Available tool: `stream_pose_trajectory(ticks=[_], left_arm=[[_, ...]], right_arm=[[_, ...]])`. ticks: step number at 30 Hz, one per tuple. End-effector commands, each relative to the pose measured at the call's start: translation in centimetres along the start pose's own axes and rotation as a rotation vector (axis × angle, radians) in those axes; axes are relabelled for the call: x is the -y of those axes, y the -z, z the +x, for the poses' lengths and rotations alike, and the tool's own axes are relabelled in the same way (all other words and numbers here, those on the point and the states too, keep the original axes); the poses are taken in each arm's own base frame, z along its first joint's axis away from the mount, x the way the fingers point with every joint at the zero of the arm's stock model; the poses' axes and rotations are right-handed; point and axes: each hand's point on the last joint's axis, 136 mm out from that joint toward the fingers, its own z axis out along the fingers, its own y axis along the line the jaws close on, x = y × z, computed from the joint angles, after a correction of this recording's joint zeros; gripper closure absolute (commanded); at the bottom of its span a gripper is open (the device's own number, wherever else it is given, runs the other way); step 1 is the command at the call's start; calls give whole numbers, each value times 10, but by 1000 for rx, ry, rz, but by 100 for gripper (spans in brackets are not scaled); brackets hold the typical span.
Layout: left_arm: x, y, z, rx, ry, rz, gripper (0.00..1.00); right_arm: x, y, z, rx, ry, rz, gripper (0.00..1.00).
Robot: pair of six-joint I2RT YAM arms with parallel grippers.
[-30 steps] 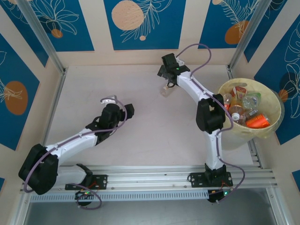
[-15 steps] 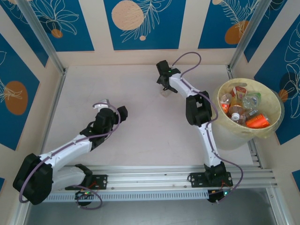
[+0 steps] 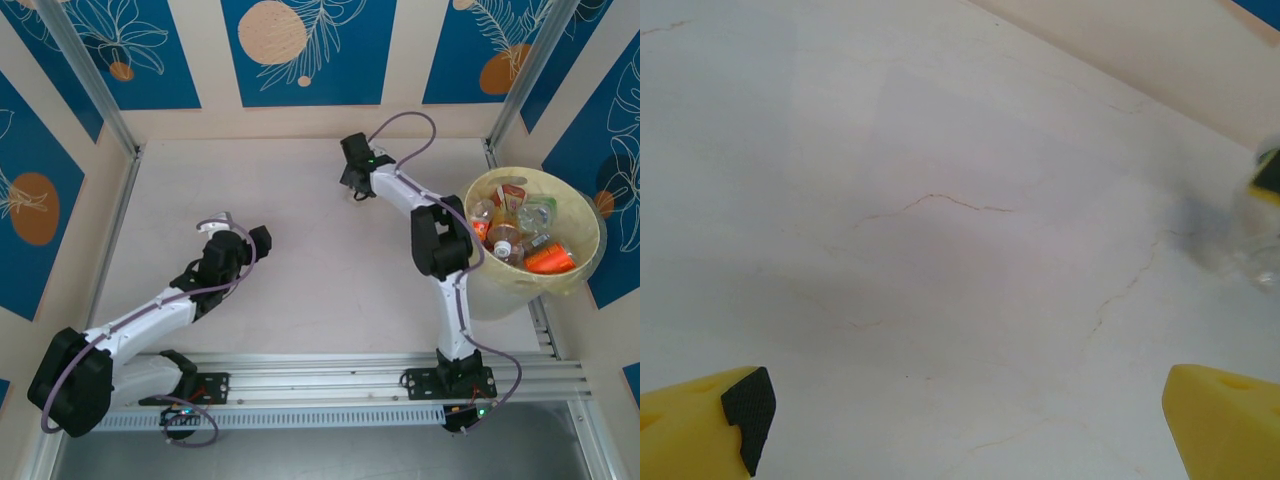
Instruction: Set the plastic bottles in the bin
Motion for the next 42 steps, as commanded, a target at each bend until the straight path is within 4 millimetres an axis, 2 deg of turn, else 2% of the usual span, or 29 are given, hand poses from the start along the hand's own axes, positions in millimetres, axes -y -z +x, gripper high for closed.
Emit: stream_pose_trajectory(ticks=[1,4,6,7,9,11,16,18,21,23,27,32,34,38,42], left_arm=[[-6,-2,-2,11,20,-14,0],[-2,-5,-1,6,21,2,0],[3,-8,-1,4,21,28,0],[7,-9,-1,2,19,45,0],[17,-11,-3,5,15,94,0],[25,-12,-5,8,11,129,0],[40,-11,-11,28,10,196,0],[43,-8,-14,37,-4,211,0],[42,-2,-20,63,-28,215,0],[38,1,-23,80,-41,200,0],[30,6,-24,101,-59,173,0],[28,8,-24,103,-83,164,0],[25,8,-24,107,-82,155,0],[26,6,-25,106,-92,151,0],[27,2,-23,96,-79,149,0]], right_arm=[[-53,95,-54,156,100,-307,46],[-69,173,-62,226,236,-489,47],[-64,229,-66,282,332,-548,46],[-58,250,-65,302,389,-559,46],[-39,296,-61,342,536,-565,45],[-15,328,-55,378,664,-530,46],[74,378,-46,398,783,-295,53],[115,391,-41,393,803,-194,53],[159,402,-24,384,917,-122,53],[182,400,-10,345,975,-87,53],[224,403,-12,279,896,34,52],[213,394,-2,222,925,-92,46],[221,390,-1,184,932,-74,45],[247,389,-14,132,993,84,41],[237,398,-9,168,1051,35,31]])
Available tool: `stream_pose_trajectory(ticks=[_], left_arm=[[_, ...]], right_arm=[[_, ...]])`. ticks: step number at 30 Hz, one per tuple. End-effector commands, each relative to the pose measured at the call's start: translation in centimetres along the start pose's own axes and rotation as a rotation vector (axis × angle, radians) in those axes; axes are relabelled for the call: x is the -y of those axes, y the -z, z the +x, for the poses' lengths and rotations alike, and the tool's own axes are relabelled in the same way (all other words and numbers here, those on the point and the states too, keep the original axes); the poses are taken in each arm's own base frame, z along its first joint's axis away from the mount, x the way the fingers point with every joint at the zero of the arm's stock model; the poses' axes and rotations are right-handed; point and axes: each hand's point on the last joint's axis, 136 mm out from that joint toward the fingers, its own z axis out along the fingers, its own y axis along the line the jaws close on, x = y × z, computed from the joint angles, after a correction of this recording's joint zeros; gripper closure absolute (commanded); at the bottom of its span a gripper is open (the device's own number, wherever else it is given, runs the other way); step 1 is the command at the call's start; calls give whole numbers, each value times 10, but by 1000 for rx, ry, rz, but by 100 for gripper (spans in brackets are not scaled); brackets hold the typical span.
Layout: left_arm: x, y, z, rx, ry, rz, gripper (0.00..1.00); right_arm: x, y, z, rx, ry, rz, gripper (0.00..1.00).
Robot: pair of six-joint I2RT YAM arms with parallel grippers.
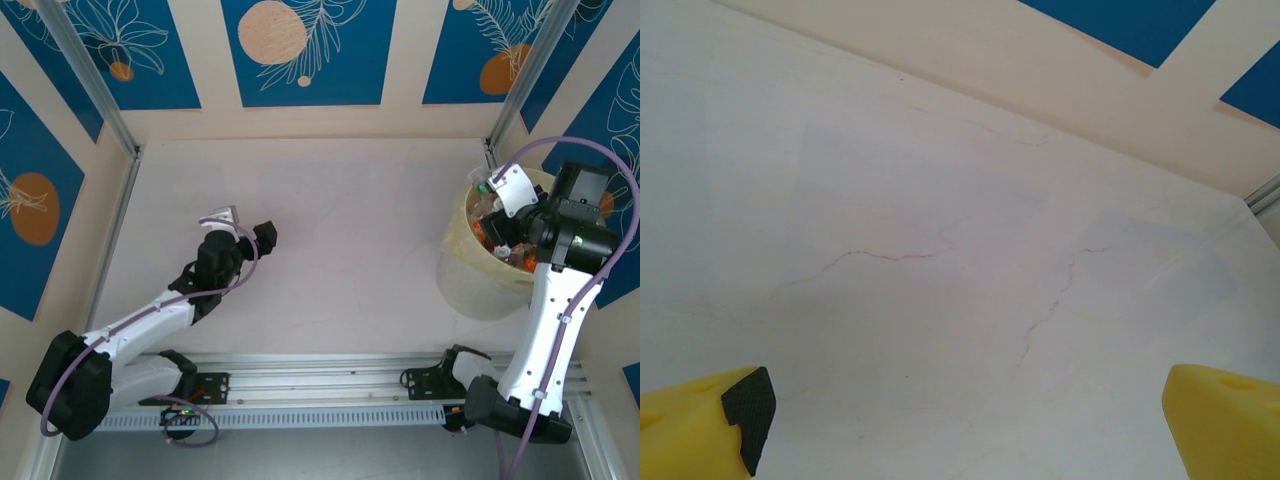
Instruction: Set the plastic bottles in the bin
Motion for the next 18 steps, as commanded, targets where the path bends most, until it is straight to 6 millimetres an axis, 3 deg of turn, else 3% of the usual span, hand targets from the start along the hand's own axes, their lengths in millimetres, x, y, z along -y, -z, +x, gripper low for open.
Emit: stream_pose_trajectory(ticks=[1,5,7,10,12,18], left_arm=[[-6,-4,-2,12,2,-23,0],[-1,-9,-2,-5,1,-14,0],[0,-9,-2,-8,2,-12,0],[-2,-9,-1,-7,9,-17,0],[-4,-9,0,-6,9,-24,0],[-2,-12,2,-19,7,-21,0]], right_arm=[[-6,21,-7,57,88,5,28],[5,21,-7,31,91,30,20],[10,20,-2,-12,85,39,0],[25,16,7,-68,101,116,0],[21,15,14,-92,102,111,0],[24,-13,68,-331,91,129,0]])
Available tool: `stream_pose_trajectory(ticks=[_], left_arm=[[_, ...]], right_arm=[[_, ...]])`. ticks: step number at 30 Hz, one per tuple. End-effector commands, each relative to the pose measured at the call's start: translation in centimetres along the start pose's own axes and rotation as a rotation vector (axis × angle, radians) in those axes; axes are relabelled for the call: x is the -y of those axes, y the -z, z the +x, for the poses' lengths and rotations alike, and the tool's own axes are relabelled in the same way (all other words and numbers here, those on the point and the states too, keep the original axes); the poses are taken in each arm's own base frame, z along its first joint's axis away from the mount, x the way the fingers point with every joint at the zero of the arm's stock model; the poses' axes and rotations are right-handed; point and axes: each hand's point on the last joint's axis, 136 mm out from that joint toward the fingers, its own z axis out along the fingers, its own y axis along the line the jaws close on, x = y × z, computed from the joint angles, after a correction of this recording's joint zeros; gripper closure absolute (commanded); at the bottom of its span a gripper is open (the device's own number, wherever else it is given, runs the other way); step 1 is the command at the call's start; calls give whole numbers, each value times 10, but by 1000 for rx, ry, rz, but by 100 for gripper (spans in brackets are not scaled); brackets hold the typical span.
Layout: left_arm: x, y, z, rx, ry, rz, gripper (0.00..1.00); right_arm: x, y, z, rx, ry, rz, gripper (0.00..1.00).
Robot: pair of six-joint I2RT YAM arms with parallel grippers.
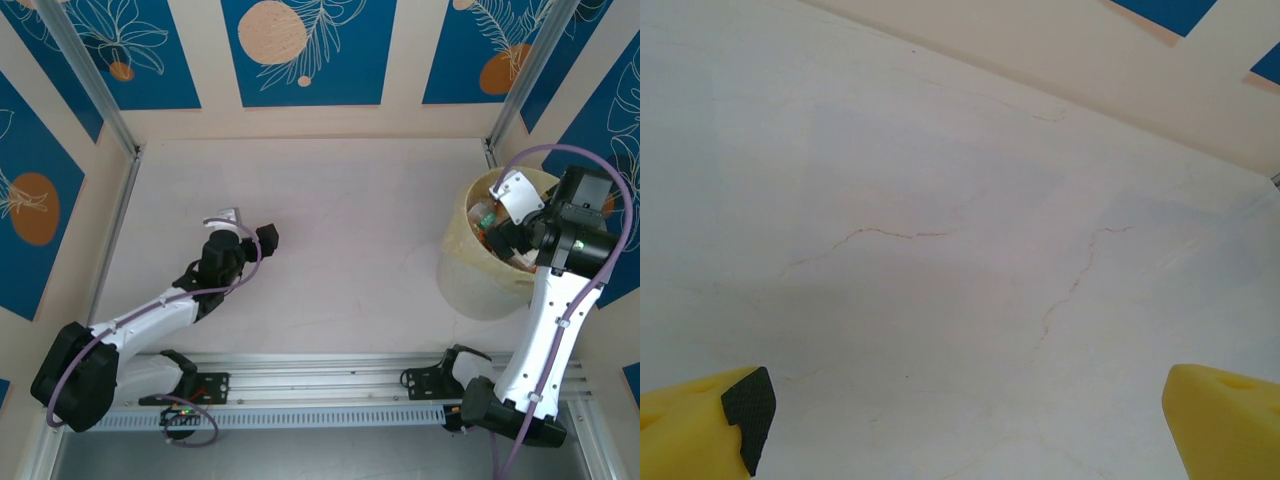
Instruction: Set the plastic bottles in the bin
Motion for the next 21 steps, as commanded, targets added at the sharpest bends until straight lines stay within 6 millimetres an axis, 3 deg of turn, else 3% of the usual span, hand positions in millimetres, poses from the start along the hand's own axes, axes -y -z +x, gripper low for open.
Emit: stream_pose_trajectory(ticks=[1,4,11,17,21], left_arm=[[5,-3,-12,19,18,10,0],[3,-3,-11,17,19,3,0],[4,-3,-12,18,22,3,0],[-3,4,-19,39,25,-38,0],[-9,9,-24,56,29,-72,0]], right_arm=[[8,-18,32,-173,17,50,0],[14,-11,22,-115,31,99,0],[9,41,-59,316,18,88,0],[-20,95,-125,701,15,-42,0],[-53,118,-163,928,-20,-231,0]])
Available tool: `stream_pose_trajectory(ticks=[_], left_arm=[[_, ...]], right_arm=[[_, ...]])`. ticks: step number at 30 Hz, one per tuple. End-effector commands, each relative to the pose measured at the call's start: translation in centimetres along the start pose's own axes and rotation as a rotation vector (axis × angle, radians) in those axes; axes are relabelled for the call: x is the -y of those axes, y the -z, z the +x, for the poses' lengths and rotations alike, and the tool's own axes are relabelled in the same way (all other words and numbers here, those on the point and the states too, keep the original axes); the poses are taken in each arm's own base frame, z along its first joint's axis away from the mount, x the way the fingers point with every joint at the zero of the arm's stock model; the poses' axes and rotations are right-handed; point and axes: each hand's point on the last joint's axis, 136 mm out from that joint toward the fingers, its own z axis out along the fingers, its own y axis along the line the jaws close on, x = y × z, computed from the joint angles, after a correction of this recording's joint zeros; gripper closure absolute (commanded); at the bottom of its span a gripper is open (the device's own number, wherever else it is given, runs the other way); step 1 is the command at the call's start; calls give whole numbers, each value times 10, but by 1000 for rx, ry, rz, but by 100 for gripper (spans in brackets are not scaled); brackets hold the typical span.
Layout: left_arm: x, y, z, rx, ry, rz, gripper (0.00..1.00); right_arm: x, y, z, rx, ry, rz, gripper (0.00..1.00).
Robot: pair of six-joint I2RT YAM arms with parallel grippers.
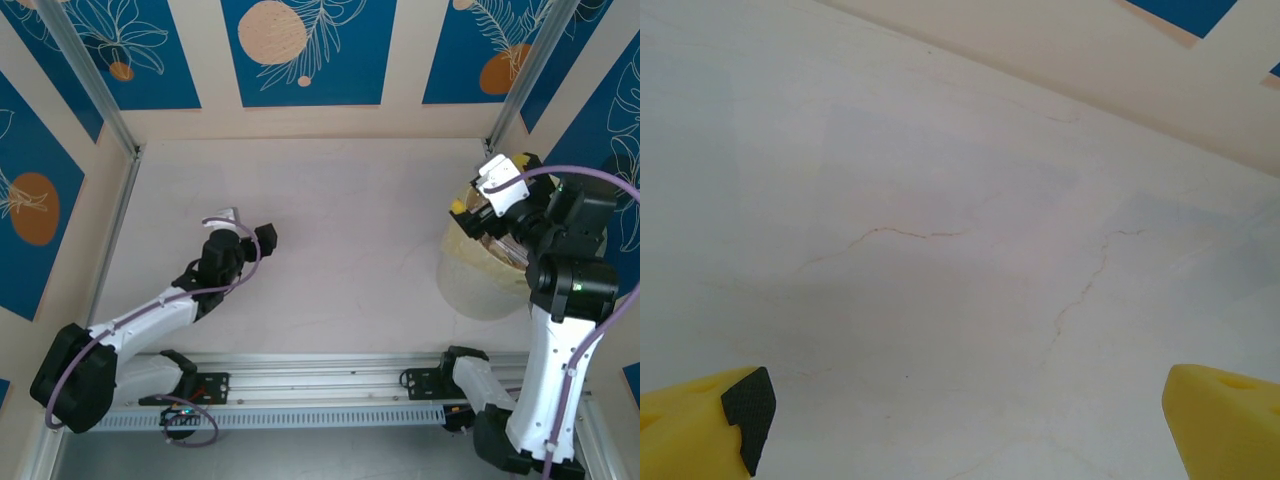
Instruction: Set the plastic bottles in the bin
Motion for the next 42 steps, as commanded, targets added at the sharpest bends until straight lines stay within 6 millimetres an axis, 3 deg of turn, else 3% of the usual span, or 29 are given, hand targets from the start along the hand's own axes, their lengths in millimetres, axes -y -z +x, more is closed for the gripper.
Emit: stream_pose_trajectory(ticks=[1,4,8,13,15,19,23,26,30,35,42], left_arm=[[-5,6,-22,54,31,-46,0],[-11,10,-26,58,36,-75,0],[-23,16,-36,60,0,-141,0],[-43,28,-54,101,-59,-223,0],[-53,33,-60,118,-90,-270,0],[-90,43,-69,151,-166,-433,0],[-121,47,-67,145,-221,-529,0],[-146,44,-58,120,-231,-592,0],[-167,34,-46,82,-222,-609,0],[-159,9,-45,49,-302,-504,0],[-165,-26,-19,-14,-419,-398,0]], right_arm=[[-35,-13,-50,270,-134,-216,0],[-89,-31,-65,374,-127,-438,1],[-144,-76,-60,386,-91,-516,0],[-175,-149,-29,251,-297,-435,0],[-175,-175,-7,168,-422,-371,0],[-171,-215,59,-15,-574,-219,0],[-174,-232,124,-136,-626,-184,0],[-167,-233,159,-186,-682,-169,0],[-153,-228,192,-232,-734,-117,0],[-120,-218,216,-202,-765,-35,1],[-105,-222,244,-181,-789,7,0]])
